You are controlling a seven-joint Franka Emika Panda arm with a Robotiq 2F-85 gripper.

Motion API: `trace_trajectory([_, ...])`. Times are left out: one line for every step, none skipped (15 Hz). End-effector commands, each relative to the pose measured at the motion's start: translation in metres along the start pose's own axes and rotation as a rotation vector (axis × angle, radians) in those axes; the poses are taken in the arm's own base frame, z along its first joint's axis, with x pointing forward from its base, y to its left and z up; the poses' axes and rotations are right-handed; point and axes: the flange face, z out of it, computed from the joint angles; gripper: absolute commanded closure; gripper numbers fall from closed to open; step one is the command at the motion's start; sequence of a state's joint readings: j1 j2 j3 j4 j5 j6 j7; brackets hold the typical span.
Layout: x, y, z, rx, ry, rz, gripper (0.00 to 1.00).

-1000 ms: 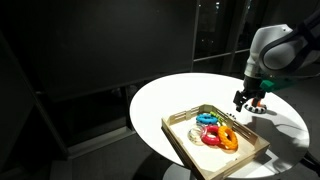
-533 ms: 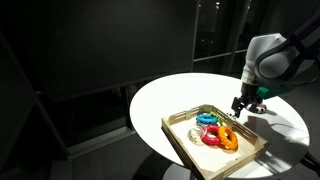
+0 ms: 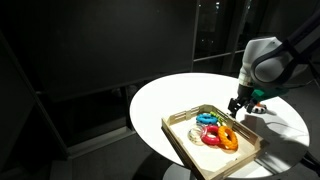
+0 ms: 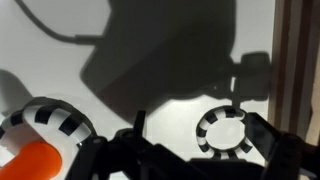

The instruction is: Put the black and white ring in the box.

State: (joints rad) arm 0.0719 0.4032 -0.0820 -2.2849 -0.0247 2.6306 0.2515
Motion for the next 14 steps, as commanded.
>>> trace_trajectory([0.0104, 0.0011, -0.0006, -0.034, 0.016, 0.048, 0.0])
trace_trajectory([0.0112, 0.0027, -0.0009, -0.044, 0.018, 0.074, 0.0])
trace_trajectory([0.0115, 0.0045, -0.0015, -0.05, 0.015, 0.098, 0.0])
trace_trajectory([0.0116, 0.0064, -0.0025, -0.059, 0.013, 0.131, 0.0])
trace_trajectory([0.0117, 0.008, -0.0036, -0.065, 0.011, 0.167, 0.0])
trace_trajectory([0.012, 0.009, -0.0041, -0.07, 0.009, 0.199, 0.0])
trace_trajectory([0.0119, 0.0099, -0.0046, -0.068, 0.0, 0.232, 0.0])
trace_trajectory([0.012, 0.0109, -0.0048, -0.069, -0.009, 0.269, 0.0])
trace_trajectory([0.0117, 0.0109, -0.0053, -0.066, -0.021, 0.304, 0.0])
trace_trajectory([0.0118, 0.0108, -0.0057, -0.064, -0.03, 0.337, 0.0])
trace_trajectory([0.012, 0.0107, -0.0066, -0.057, -0.041, 0.376, 0.0])
trace_trajectory([0.0126, 0.0109, -0.0076, -0.052, -0.048, 0.415, 0.0])
trace_trajectory([0.013, 0.0109, -0.0083, -0.049, -0.054, 0.441, 0.0])
trace_trajectory([0.0134, 0.0108, -0.0088, -0.05, -0.057, 0.461, 0.0])
